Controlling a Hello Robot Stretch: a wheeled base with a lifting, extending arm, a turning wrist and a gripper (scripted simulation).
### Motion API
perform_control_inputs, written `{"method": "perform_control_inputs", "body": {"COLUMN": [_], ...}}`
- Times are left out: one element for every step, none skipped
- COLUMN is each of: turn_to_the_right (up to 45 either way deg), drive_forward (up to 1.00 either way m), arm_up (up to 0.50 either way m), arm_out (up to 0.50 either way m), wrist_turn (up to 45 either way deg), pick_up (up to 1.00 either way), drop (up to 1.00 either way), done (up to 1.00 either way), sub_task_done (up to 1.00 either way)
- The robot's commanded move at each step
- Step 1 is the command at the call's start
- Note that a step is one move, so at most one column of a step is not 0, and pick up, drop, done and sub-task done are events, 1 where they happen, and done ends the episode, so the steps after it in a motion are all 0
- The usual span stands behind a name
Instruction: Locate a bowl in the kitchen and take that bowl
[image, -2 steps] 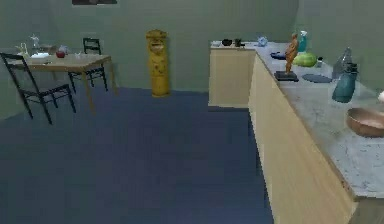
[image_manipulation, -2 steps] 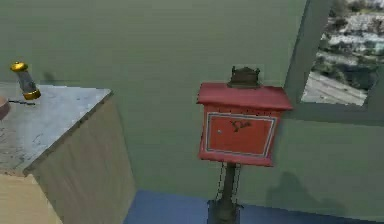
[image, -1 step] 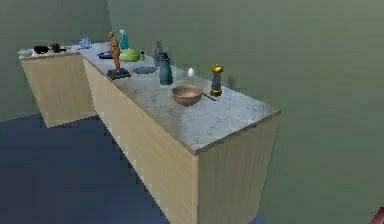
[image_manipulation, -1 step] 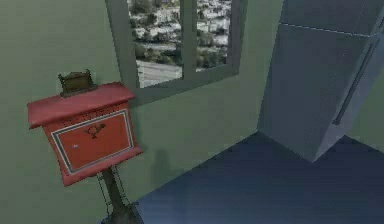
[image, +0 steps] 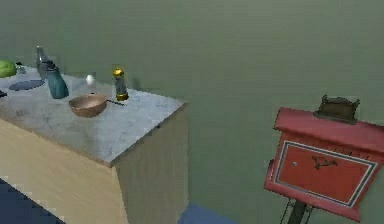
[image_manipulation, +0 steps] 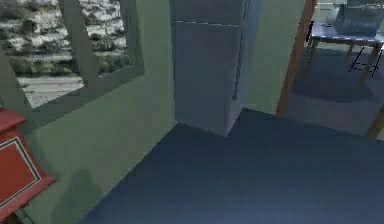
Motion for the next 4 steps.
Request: {"method": "perform_control_inputs", "body": {"turn_to_the_right": [0.0, -45.0, -45.0, -45.0], "drive_forward": [0.60, 0.00, 0.00, 0.00], "arm_up": [0.00, 0.00, 0.00, 0.00], "arm_out": [0.00, 0.00, 0.00, 0.00], "wrist_turn": [0.0, 0.0, 0.0, 0.0], "pick_up": [0.00, 0.00, 0.00, 0.00], "drop": [0.00, 0.00, 0.00, 0.00], "done": [0.00, 0.00, 0.00, 0.00], "sub_task_done": [0.00, 0.00, 0.00, 0.00]}}
